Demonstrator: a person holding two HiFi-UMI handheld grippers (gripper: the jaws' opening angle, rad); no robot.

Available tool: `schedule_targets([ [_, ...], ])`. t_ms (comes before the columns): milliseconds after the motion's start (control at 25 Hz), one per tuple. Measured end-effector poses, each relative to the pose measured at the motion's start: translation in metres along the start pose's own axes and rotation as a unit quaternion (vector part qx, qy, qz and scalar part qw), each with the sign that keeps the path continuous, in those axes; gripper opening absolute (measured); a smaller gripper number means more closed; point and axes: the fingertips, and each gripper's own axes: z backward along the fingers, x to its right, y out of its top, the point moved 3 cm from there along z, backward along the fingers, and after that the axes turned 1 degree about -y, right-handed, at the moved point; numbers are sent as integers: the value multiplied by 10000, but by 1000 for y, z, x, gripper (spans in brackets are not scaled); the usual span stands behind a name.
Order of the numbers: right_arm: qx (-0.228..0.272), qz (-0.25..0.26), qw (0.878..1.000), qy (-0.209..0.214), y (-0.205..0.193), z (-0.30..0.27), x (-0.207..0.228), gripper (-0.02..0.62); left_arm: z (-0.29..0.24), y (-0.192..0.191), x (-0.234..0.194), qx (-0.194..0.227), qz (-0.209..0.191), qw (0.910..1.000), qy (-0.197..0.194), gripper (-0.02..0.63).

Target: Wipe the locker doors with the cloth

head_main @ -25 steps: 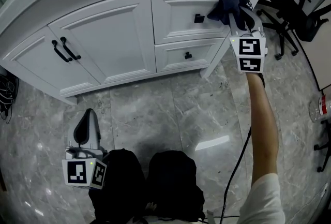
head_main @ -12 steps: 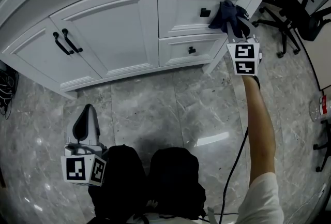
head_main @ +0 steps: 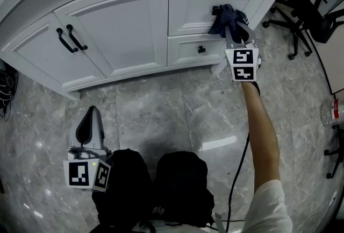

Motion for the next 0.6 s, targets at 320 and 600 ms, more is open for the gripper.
schedule_targets([
  [320, 195, -431, 9983, 343, 23, -1, -59, 80, 9, 1, -6, 44, 28, 10000, 41, 2],
  [600, 291, -489, 9969, 544, 43, -4, -91, 78, 16, 2, -14, 91, 63, 9999, 93, 2],
])
